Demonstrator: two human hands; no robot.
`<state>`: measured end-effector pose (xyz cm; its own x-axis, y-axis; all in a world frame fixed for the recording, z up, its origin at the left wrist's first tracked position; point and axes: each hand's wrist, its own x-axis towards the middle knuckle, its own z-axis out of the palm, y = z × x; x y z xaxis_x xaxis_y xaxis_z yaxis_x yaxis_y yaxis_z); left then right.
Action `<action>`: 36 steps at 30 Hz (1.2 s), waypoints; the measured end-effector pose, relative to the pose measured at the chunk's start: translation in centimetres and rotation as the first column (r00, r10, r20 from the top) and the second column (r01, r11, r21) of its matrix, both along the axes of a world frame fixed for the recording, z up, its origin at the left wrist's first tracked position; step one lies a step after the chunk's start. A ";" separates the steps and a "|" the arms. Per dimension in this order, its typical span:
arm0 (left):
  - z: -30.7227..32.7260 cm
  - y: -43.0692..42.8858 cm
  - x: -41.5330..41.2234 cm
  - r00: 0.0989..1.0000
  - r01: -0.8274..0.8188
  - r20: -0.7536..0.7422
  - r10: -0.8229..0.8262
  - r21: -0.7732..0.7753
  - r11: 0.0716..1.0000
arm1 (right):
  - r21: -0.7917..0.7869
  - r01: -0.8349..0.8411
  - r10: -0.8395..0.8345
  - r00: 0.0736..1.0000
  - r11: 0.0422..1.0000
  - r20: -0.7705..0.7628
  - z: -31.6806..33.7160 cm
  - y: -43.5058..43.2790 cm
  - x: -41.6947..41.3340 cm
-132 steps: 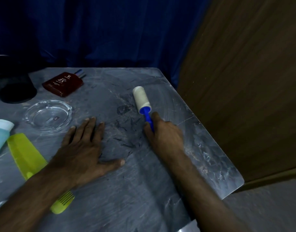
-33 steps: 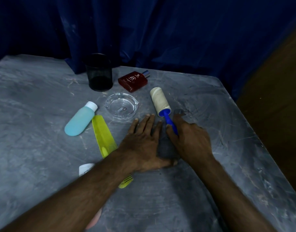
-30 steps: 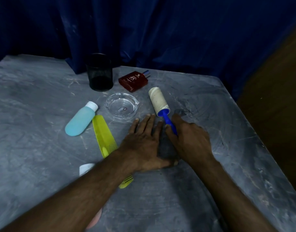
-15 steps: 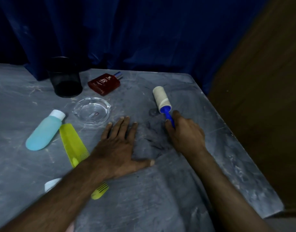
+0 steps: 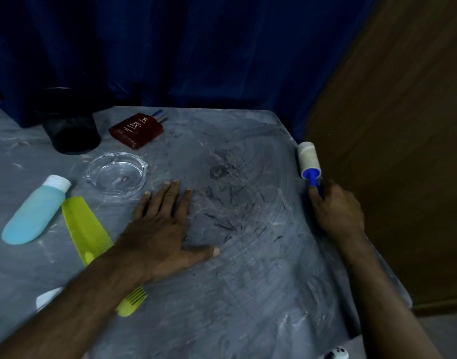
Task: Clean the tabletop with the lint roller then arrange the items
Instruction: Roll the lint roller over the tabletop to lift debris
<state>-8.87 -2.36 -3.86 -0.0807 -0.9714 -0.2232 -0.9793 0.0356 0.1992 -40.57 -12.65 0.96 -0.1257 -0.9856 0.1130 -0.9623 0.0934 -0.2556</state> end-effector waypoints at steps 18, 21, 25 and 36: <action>-0.2 0.0 0.0 1.000 -0.001 -0.003 0.001 -0.019 1.000 | 0.029 -0.183 0.184 0.983 0.983 -0.017 -0.5 -0.2 4.5; 0.0 0.0 -0.2 1.000 -0.002 0.002 0.002 -0.013 1.000 | 0.008 -0.252 0.252 0.967 0.968 -0.036 -0.9 -0.1 7.6; 0.2 0.1 -0.3 1.000 -0.009 -0.017 0.008 -0.018 1.000 | 0.029 -0.295 0.296 0.953 0.955 -0.057 -1.3 0.0 11.2; 0.2 0.1 -0.5 0.999 -0.010 -0.048 0.008 -0.038 0.999 | -0.113 -0.526 0.514 0.849 0.843 -0.120 -2.2 2.3 16.4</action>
<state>-9.32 -2.30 -3.62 -0.0812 -0.9798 -0.1825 -0.9691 0.0348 0.2444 -24.13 -10.39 -1.20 0.4169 -0.8772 0.2383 -0.8772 -0.4569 -0.1472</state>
